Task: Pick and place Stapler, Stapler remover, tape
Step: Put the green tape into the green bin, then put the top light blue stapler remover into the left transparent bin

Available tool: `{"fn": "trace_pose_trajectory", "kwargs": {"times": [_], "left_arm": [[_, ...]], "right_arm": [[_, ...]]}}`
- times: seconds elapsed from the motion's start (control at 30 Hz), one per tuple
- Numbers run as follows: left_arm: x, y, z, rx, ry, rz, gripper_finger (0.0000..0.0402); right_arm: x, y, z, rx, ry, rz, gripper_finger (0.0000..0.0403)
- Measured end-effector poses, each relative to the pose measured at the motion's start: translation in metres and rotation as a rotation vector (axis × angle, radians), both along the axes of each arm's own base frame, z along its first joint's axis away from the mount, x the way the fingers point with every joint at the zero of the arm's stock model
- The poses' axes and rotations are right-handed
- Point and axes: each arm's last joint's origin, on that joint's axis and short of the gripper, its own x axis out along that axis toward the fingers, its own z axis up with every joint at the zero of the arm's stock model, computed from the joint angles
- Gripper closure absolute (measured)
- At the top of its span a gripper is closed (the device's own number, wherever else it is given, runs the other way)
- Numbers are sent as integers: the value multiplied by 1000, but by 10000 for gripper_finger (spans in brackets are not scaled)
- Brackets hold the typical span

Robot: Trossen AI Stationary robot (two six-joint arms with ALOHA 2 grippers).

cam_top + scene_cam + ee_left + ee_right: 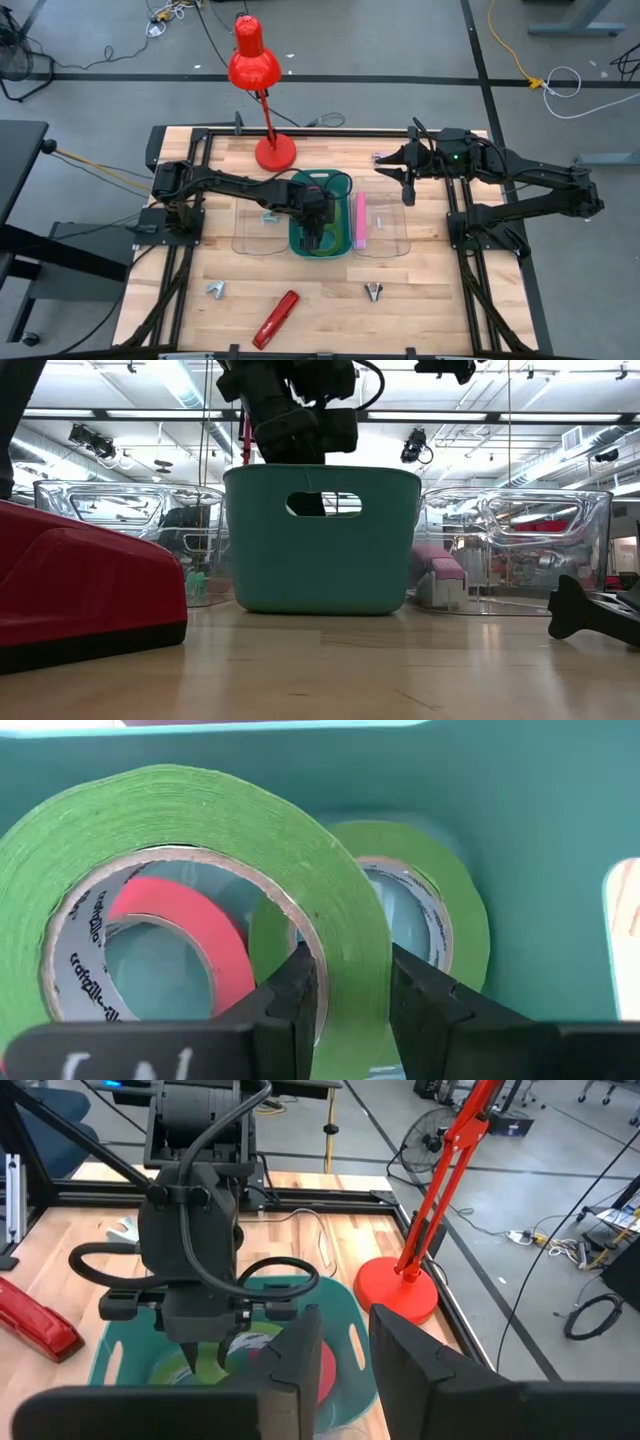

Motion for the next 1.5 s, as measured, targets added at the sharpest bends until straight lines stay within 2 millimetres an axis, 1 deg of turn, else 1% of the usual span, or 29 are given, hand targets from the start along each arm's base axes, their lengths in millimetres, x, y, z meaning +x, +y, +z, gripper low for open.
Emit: {"fn": "trace_pose_trajectory", "kwargs": {"times": [0.07, 0.13, 0.4, 0.47, 0.53, 0.67, 0.87, 0.97, 1.03, 1.13, 1.27, 1.37, 1.5], "left_arm": [[0, 0, 0, -7, 0, -4, 287], [0, -1, 0, -13, -1, -7, 270], [1, -1, 1, -22, -4, 9, 169], [2, -1, 8, -29, 0, 23, 153], [6, 1, 20, -32, -21, 36, 144], [13, 9, 51, -10, -72, 68, 144], [21, 24, 104, 20, -195, 122, 163], [20, 30, 125, 40, -224, 150, 172], [18, 35, 135, 55, -228, 166, 178], [12, 43, 140, 67, -189, 180, 188], [3, 55, 138, 71, -111, 207, 200], [1, 60, 138, 73, -103, 221, 206], [-6, 65, 148, 76, -133, 233, 207]], "right_arm": [[0, 0, 0, 0, 2, 0, 314], [0, 0, 0, 0, 2, 0, 314], [0, 0, 0, 1, 3, 0, 314], [0, 0, -1, 1, 8, 0, 314], [0, 0, -1, 2, 10, 0, 314], [0, 0, -1, 2, 9, 0, 314], [0, 0, -1, 5, 10, -12, 314], [-2, -3, -3, 34, 25, -130, 314], [-4, -6, -6, 30, 52, -177, 314], [-6, -10, -8, 34, 80, -200, 314], [-10, -20, -11, 54, 109, -217, 314], [-13, -30, -12, 82, 117, -233, 314], [-19, -47, -13, 101, 115, -274, 314]]}}
